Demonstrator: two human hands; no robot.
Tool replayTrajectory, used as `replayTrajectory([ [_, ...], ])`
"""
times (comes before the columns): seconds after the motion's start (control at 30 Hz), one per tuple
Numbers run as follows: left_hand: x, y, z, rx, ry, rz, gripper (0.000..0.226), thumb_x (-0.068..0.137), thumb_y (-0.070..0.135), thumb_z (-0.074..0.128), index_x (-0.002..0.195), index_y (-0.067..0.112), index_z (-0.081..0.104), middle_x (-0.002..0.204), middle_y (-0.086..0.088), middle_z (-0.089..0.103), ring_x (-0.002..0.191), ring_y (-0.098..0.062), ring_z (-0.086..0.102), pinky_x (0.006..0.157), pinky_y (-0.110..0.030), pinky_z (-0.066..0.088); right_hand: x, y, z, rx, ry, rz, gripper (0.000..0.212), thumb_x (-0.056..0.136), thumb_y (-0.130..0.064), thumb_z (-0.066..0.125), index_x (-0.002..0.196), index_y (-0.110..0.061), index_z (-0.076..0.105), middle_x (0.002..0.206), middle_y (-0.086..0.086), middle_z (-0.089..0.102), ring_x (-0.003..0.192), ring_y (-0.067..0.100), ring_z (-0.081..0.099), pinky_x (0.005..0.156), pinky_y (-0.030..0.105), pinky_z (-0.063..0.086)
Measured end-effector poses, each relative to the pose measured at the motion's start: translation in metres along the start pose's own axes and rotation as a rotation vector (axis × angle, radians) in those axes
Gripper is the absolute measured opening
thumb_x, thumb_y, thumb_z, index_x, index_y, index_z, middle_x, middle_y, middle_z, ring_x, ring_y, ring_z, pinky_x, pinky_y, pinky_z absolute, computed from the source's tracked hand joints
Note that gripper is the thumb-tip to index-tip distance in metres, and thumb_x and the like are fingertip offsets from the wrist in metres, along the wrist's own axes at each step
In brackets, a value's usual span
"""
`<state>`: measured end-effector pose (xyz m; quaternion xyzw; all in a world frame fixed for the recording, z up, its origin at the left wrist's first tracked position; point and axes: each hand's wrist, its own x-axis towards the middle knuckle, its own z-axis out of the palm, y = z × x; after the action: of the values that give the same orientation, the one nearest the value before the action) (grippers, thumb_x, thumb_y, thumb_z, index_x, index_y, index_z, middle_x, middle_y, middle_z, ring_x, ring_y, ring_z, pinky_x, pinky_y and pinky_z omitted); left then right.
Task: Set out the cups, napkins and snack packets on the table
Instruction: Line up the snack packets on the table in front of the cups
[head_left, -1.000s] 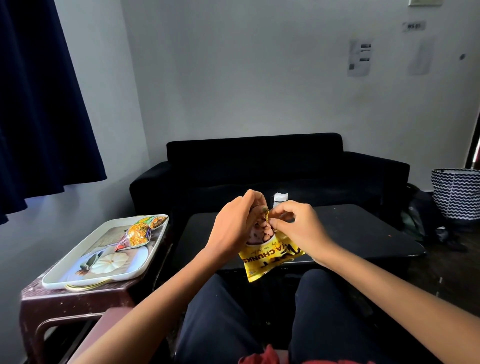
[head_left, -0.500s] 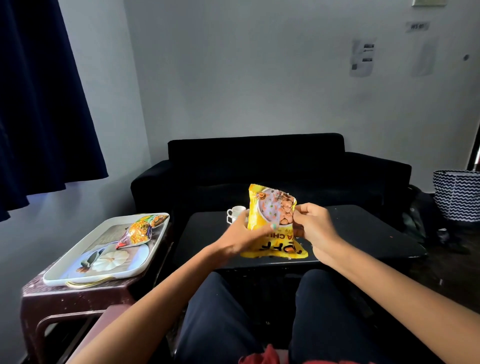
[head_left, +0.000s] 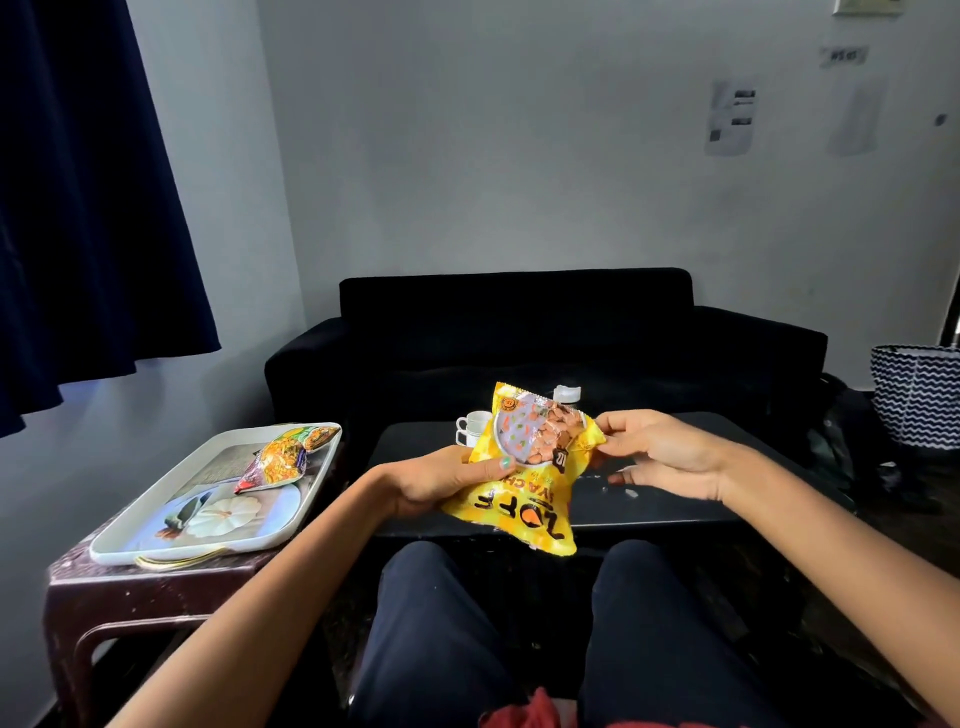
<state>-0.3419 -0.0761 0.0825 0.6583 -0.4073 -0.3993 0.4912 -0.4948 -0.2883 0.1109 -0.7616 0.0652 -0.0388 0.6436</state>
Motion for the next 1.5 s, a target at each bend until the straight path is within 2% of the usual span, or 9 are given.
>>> replayTrajectory([
  [0.1,0.002,-0.003,0.003,-0.04,0.042,-0.014,0.045,0.069,0.041,0.071,0.099,0.008,0.064,0.086,-0.002,0.074,0.075,-0.013,0.07,0.072,-0.024,0.058,0.005,0.008,0.003,0.057,0.093,-0.011,0.01,0.091,-0.01,0.054,0.095,-0.009,0.063,0.094,0.012,0.066,0.085,0.021,0.062,0.07,0.032,0.051],
  [0.23,0.007,-0.01,0.0,-0.028,0.128,-0.012,0.025,0.087,0.027,0.063,0.101,0.006,0.065,0.089,-0.005,0.073,0.075,-0.015,0.07,0.071,-0.025,0.058,0.006,0.008,0.009,0.011,0.221,-0.104,0.045,0.076,-0.049,0.065,0.099,-0.011,0.068,0.093,0.007,0.073,0.086,0.02,0.07,0.069,0.031,0.057],
  [0.5,0.002,-0.007,-0.01,0.074,0.106,0.009,0.04,0.072,0.032,0.074,0.103,0.008,0.067,0.099,-0.009,0.073,0.087,-0.02,0.07,0.08,-0.03,0.058,0.008,0.004,0.003,-0.164,0.357,-0.164,0.011,0.077,0.002,0.071,0.087,-0.001,0.069,0.082,0.017,0.072,0.069,0.019,0.071,0.062,0.023,0.06],
  [0.7,-0.005,0.002,-0.011,0.149,0.05,-0.051,0.045,0.065,0.036,0.077,0.101,0.011,0.067,0.09,-0.002,0.074,0.078,-0.014,0.071,0.07,-0.024,0.058,0.006,-0.002,-0.004,-0.292,0.211,-0.159,0.011,0.078,0.005,0.069,0.087,0.0,0.066,0.067,0.014,0.07,0.055,0.015,0.068,0.051,0.018,0.054],
  [0.87,-0.003,0.007,-0.006,0.315,0.094,-0.074,0.024,0.077,0.025,0.077,0.098,0.017,0.067,0.087,0.003,0.075,0.078,-0.012,0.072,0.065,-0.02,0.055,0.006,0.002,0.003,-0.498,0.127,-0.144,0.033,0.075,-0.017,0.077,0.104,-0.026,0.063,0.1,-0.002,0.067,0.086,0.008,0.068,0.071,0.02,0.056],
  [0.97,0.001,0.015,0.004,0.47,0.05,-0.06,0.025,0.074,0.028,0.08,0.093,0.02,0.067,0.084,0.007,0.074,0.076,-0.008,0.071,0.064,-0.017,0.054,0.002,0.001,0.013,-0.44,0.033,-0.15,0.054,0.065,-0.039,0.079,0.115,-0.031,0.06,0.113,-0.007,0.065,0.102,0.007,0.065,0.085,0.022,0.054],
  [1.07,0.004,0.02,0.011,0.563,0.066,-0.013,0.036,0.071,0.03,0.082,0.1,0.013,0.067,0.092,0.002,0.074,0.082,-0.012,0.071,0.073,-0.023,0.057,0.003,0.006,0.026,-0.373,0.006,-0.191,0.034,0.074,-0.03,0.076,0.104,-0.016,0.068,0.105,0.0,0.072,0.099,0.013,0.068,0.086,0.028,0.055],
  [1.33,0.001,0.006,-0.001,0.098,0.391,0.113,0.054,0.067,0.045,0.078,0.113,0.023,0.061,0.094,0.002,0.075,0.08,-0.013,0.072,0.075,-0.03,0.046,0.009,0.014,0.023,0.243,0.483,-0.125,0.015,0.083,-0.011,0.068,0.095,-0.002,0.064,0.103,0.018,0.069,0.102,0.035,0.064,0.087,0.05,0.053],
  [1.5,0.011,-0.003,0.006,0.229,0.354,0.092,0.013,0.078,0.03,0.074,0.079,0.018,0.072,0.087,0.001,0.076,0.078,-0.016,0.073,0.066,-0.019,0.046,0.007,0.011,0.025,0.47,0.575,-0.079,0.032,0.084,-0.005,0.065,0.114,0.006,0.058,0.115,0.024,0.063,0.106,0.039,0.061,0.086,0.053,0.05],
])
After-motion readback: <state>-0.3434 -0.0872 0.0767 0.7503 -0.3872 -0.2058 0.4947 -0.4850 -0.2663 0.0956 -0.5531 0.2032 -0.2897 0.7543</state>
